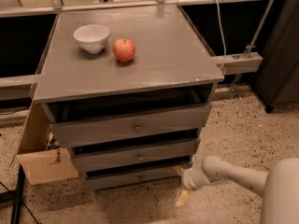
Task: Open bottom drawer
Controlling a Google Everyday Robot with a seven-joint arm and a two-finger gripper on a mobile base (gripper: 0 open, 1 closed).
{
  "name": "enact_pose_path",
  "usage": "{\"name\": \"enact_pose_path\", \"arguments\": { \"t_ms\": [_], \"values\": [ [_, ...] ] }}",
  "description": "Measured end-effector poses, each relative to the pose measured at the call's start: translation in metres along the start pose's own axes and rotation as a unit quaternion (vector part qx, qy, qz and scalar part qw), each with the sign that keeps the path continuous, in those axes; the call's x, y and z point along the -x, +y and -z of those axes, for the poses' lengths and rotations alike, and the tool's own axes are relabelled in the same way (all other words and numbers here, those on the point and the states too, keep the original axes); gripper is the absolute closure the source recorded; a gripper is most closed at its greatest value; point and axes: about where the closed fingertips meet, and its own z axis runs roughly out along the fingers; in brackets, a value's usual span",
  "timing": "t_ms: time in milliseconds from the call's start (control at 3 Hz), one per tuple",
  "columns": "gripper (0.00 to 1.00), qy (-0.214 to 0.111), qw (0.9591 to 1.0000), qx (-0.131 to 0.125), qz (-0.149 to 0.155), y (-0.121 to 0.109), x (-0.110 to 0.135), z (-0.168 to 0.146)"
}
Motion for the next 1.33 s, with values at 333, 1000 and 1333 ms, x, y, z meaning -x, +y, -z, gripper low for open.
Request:
{"name": "enact_pose_path", "arguments": {
  "t_ms": [333,1000,1333],
  "values": [
    [0.0,-0.012,0.9998,-0.004,0.016,-0.008,-0.01,-0.019],
    [0.0,-0.039,0.9953,-0.025,0.085,-0.026,-0.006,-0.048],
    [0.0,-0.043,0.9932,-0.032,0.104,-0.034,0.001,-0.055]
  ]
}}
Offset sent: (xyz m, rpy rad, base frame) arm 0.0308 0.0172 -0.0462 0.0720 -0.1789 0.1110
